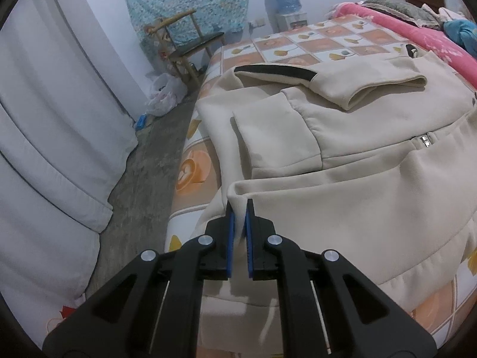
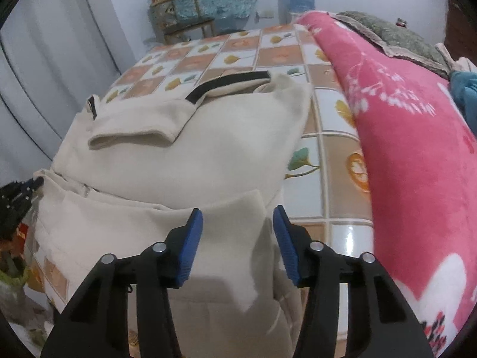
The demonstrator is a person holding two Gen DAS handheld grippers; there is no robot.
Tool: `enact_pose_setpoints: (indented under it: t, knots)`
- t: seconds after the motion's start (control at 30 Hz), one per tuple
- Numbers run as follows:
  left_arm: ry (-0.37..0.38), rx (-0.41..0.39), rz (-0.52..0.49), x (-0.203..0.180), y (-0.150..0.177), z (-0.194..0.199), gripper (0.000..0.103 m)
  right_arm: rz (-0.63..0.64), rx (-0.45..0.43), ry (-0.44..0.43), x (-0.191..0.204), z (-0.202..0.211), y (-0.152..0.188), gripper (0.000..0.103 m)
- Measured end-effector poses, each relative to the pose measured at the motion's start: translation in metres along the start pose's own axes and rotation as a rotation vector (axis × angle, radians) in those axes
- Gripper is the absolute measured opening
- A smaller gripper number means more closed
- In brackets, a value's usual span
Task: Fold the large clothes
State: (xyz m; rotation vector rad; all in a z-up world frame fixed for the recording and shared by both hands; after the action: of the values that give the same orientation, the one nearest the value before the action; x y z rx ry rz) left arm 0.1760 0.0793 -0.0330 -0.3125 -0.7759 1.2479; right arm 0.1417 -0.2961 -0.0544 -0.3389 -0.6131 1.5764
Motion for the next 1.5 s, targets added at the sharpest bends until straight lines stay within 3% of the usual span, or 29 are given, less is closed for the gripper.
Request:
enact_pose_setpoints:
  t: [0.23,0.47,0.57,1.13,1.23,1.5]
  knots:
    - [-0.005,0.016,-0.002,-0.003,-0.003,-0.003,0.006,0.043,0.029,0.041,0.004,-0.013,0.002,0.039]
    - [-0.005,0.019,0.001,-0.003,-0.003,-0.004,0.006,0.158,0.030,0.174,0.019,-0.006,0.007,0.017]
    - [-0.003,0.019,0.003,-0.004,-0.003,-0.004,0.006,0.198,0.019,0.219,0.025,-0.002,0.008,0.012]
    - [-0.006,0.016,0.002,-0.004,-0.003,-0.004,0.006,0.240,0.014,0.267,0.029,-0.013,0.010,0.011]
    - [-0.006,0.009,0.004,-0.004,-0.002,-0.006,0.006,0.250,0.000,0.274,0.031,-0.009,0.011,0.007]
    - [-0.023,-0.108,0.026,0.008,0.009,0.025,0.005,0.241,-0.097,0.289,0.040,0.031,0.016,0.006]
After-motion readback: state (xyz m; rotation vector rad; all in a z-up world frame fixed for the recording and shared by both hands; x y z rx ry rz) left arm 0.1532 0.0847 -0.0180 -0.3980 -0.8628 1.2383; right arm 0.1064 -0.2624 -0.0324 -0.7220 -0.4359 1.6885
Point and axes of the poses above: each gripper's, at about its wrist camera, not at the fingertips, and z roughly against the way its jaws point, x to its left, y to its underside, the point moved 2 cm from there along -z, roughly the way its jaws point, and after that the axes turned 3 degrees about -y, right-handed, at the moved point
